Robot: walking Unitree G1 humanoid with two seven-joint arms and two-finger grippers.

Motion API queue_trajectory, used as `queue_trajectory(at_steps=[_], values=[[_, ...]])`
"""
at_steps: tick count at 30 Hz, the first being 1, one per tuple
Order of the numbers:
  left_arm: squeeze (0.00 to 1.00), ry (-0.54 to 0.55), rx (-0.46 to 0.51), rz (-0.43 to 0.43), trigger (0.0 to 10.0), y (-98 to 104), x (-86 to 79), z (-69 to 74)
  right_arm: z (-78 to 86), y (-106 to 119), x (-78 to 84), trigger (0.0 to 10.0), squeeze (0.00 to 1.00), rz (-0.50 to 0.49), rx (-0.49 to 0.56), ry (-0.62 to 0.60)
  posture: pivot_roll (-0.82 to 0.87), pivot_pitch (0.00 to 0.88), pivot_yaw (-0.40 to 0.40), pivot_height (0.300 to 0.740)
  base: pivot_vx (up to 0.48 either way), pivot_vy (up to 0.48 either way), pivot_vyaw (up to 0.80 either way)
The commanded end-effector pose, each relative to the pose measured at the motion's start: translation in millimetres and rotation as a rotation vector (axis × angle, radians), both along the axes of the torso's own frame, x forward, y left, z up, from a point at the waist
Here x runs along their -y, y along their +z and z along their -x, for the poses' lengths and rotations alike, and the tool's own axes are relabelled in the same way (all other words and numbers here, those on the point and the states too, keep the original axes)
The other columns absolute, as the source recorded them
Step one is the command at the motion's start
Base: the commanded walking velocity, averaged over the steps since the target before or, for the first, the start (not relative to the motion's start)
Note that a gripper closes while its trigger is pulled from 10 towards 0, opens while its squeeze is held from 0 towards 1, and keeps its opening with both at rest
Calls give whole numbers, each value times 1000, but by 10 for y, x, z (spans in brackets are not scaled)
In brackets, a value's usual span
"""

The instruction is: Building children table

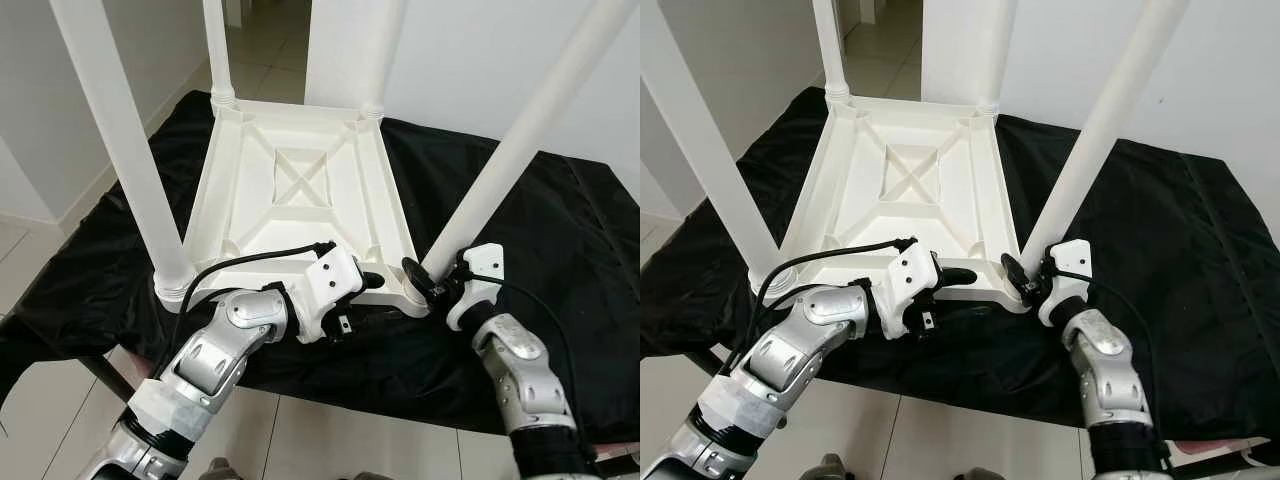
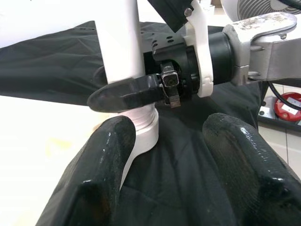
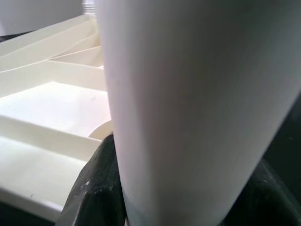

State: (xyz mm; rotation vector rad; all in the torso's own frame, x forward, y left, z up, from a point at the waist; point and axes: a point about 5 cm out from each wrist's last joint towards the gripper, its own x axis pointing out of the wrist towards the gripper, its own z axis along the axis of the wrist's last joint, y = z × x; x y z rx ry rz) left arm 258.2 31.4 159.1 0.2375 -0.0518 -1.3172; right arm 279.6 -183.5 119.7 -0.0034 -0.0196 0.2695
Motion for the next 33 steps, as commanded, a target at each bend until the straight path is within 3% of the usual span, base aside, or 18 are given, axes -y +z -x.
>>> queue_trajectory(at_steps=[1,4,8,12,19,20,24,32,33], values=[[0,30,11,12,10000,4,6,-14,44,47,-16,10000,0,-23,14,-89,55,14,-74,740,0,0,0],[0,39,15,18,10000,12,6,-19,77,56,-63,10000,0,-40,15,-131,55,14,-74,740,0,0,0],[0,89,27,49,10000,52,-23,-64,179,71,-245,10000,0,-80,21,-311,52,26,-74,740,0,0,0],[0,151,27,79,10000,87,-34,-129,214,77,-383,10000,0,-77,20,-351,52,29,-70,740,0,0,0],[0,194,24,109,10000,119,-49,-166,253,108,-472,10000,0,-86,20,-385,55,38,-71,740,0,0,0],[0,208,30,115,10000,127,-62,-170,293,153,-439,10000,1000,-122,37,-396,55,41,-74,740,0,0,0],[0,216,33,119,10000,133,-69,-176,322,199,-377,10000,1000,-133,65,-408,52,43,-74,740,0,0,0],[0,226,36,128,10000,130,-75,-182,438,233,-298,10000,1000,-64,117,-427,45,41,-72,740,0,0,0],[0,229,37,133,10000,141,-80,-193,519,224,-253,10000,0,-61,130,-436,41,40,-71,740,0,0,0]])
